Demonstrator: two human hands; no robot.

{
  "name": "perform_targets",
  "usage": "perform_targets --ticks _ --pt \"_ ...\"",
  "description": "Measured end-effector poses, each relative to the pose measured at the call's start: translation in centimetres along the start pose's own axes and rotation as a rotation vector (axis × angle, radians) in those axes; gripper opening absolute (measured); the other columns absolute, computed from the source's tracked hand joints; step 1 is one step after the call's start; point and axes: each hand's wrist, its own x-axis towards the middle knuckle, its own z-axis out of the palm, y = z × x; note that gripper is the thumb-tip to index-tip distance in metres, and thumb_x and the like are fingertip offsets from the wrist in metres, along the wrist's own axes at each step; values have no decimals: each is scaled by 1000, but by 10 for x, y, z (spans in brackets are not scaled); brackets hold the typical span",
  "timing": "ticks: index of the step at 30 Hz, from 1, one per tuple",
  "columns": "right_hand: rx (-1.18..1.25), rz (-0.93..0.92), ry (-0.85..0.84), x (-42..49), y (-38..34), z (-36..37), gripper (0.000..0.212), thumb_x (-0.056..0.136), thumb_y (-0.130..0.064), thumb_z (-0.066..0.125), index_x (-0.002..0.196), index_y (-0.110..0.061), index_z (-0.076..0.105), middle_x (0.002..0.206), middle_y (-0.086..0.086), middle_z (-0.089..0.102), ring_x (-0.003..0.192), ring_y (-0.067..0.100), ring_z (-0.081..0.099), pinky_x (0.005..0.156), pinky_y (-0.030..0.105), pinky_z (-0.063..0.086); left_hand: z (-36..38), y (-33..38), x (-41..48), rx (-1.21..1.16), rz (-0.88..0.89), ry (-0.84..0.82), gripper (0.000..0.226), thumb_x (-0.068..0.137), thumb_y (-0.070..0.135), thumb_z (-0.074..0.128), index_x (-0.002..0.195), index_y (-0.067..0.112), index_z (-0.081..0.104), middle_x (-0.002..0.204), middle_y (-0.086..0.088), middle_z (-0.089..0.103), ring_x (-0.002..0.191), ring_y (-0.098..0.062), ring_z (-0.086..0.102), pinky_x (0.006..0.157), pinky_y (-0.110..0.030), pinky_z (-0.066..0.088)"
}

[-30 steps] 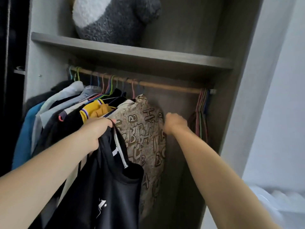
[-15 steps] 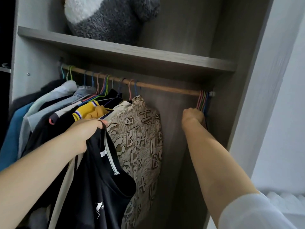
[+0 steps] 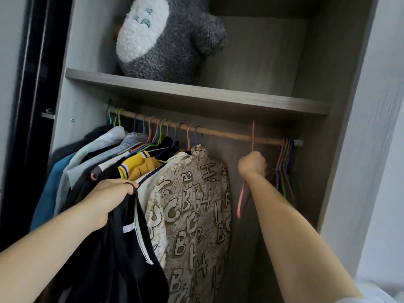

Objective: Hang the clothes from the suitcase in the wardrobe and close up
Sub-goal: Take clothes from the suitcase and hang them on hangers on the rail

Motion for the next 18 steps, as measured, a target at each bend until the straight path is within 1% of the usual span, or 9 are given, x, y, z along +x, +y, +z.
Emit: perform_targets --ticks 3,5,7,8,11,12,14,17,18 --pt "138 -5 26 -25 9 16 31 95 -20 52 116 -1 63 115 21 66 107 38 63 89 43 53 -9 -6 -12 35 17 40 25 87 1 55 96 20 70 103 -4 60 105 -22 53 99 -31 43" --pt "295 -3 15 -50 20 28 26 96 -23 53 102 -1 65 98 17 67 94 35 65 81 40 53 -16 -9 -18 57 28 57 27 87 2 57 104 18 70 104 -4 60 105 -22 53 99 -32 44" --pt "449 2 -20 -79 33 43 20 94 -23 57 88 -4 61 76 7 61 79 30 62 71 35 48 -28 -15 -24 78 12 63 23 87 5 59 102 19 69 108 -5 62 107 -22 55 100 -34 45" --pt "490 6 -42 -91 40 52 19 92 -22 60 86 -5 59 72 4 59 75 29 61 69 35 48 -34 -20 -27 92 -6 64 21 87 7 60 100 21 70 110 -6 64 109 -23 56 101 -35 45" --pt "661 205 -158 -114 48 69 31 88 -38 67 89 -8 60 81 4 65 77 25 65 74 40 55 -55 -34 -39 179 -31 55 18 87 13 63 100 22 72 114 -2 65 113 -22 56 100 -32 43" --pt "706 287 -176 -116 48 70 37 88 -45 66 88 -9 61 81 4 65 75 23 64 69 38 54 -61 -37 -42 206 -32 65 17 86 16 64 100 22 72 115 -1 65 112 -21 56 101 -32 43" --pt "738 381 -185 -131 46 65 41 91 -51 59 88 -10 59 79 1 61 70 19 58 57 30 41 -76 -44 -51 227 -77 84 17 85 21 67 101 23 72 115 -1 66 110 -22 59 103 -38 45" --pt "912 484 -212 -165 41 54 32 98 -42 52 104 -11 57 81 -5 56 66 9 52 61 23 34 -93 -53 -60 263 -125 126 27 83 24 69 109 19 70 113 -5 66 105 -24 61 100 -41 48" --pt "983 495 -243 -178 40 52 29 99 -35 51 107 -9 60 79 -6 55 62 7 49 64 27 47 -98 -58 -64 269 -138 147 26 83 23 70 108 17 70 111 -5 67 104 -25 61 99 -40 49"
